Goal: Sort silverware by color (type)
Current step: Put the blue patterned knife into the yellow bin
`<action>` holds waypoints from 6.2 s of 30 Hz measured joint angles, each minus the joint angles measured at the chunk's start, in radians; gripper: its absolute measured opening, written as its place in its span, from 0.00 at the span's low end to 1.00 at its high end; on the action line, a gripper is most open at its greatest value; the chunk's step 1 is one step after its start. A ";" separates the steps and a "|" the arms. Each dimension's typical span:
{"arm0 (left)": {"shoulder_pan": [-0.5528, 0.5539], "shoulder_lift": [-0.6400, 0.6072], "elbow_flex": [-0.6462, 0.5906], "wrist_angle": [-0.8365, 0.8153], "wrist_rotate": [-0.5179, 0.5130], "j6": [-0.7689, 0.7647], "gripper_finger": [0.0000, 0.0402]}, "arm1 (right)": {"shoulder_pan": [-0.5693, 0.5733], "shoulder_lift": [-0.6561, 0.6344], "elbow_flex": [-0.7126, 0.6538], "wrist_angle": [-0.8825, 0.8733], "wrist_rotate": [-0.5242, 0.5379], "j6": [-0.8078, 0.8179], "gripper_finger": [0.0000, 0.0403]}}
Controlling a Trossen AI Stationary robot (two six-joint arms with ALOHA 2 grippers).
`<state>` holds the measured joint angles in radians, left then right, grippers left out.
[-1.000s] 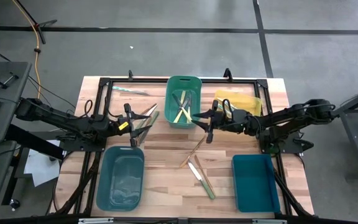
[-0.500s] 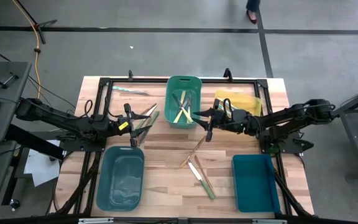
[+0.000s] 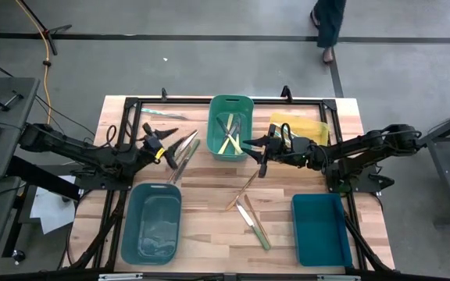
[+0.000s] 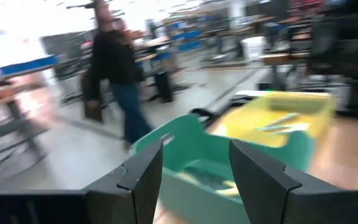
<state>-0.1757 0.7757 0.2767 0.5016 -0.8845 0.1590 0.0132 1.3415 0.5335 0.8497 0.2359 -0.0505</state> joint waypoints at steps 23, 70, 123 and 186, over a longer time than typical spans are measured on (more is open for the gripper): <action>0.920 0.451 0.745 -1.318 0.502 -0.228 0.44 | 0.000 0.000 0.000 -0.045 0.000 0.073 0.28; 0.930 0.415 0.087 -0.409 0.290 -0.531 0.00 | 0.000 0.000 0.000 -0.073 0.000 0.076 0.28; 0.774 0.960 0.210 -0.195 0.186 -0.510 0.00 | -0.002 0.000 0.002 -0.067 0.000 0.077 0.28; 0.571 0.991 0.340 -0.345 0.355 -0.692 0.00 | -0.020 0.000 0.002 -0.121 0.001 0.182 0.28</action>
<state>0.3953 1.7666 0.6163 0.1566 -0.5297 -0.5331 -0.0068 1.3415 0.5350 0.7292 0.2365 0.1314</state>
